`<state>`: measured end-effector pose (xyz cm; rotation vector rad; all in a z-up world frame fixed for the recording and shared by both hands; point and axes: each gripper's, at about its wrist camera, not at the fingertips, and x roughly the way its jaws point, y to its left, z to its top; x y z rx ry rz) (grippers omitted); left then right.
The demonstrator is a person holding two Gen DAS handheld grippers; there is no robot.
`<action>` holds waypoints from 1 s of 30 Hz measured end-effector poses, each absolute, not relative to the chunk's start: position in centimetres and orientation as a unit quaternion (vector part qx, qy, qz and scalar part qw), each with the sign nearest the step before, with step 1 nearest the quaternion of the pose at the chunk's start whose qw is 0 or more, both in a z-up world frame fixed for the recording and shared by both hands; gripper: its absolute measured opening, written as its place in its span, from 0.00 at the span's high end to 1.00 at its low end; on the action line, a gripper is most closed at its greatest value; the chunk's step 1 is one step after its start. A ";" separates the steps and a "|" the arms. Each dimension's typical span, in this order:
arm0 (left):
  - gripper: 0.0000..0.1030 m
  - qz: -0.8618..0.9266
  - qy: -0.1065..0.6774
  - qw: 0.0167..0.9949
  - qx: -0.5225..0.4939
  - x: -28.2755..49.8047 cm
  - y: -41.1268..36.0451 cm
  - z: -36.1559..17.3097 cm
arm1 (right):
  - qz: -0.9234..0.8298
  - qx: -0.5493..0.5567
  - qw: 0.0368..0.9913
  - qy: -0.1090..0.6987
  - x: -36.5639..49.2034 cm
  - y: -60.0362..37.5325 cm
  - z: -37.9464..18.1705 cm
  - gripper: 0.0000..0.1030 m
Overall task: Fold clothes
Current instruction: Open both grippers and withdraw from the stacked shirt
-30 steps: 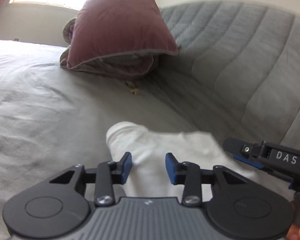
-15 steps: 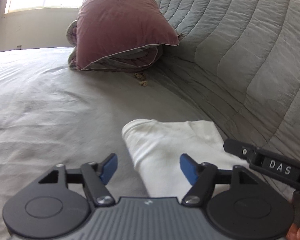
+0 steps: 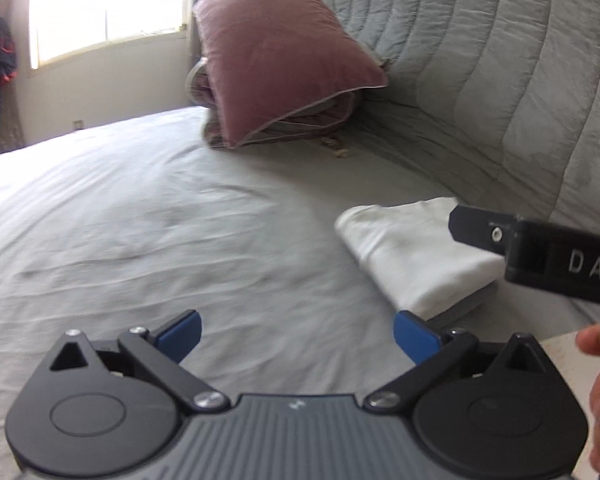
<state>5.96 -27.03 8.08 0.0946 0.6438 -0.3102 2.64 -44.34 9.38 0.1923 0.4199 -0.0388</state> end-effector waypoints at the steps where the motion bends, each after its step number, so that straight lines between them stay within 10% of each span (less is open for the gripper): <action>1: 0.01 -0.144 0.314 0.937 0.050 5.5 -26.3 8.2 | -0.019 0.098 0.973 0.209 2.4 -43.7 9.5 0.00; 30: 0.00 -0.011 0.341 0.940 0.005 -0.7 -5.6 3.8 | 0.016 0.094 0.961 0.261 -0.9 -24.8 3.1 0.00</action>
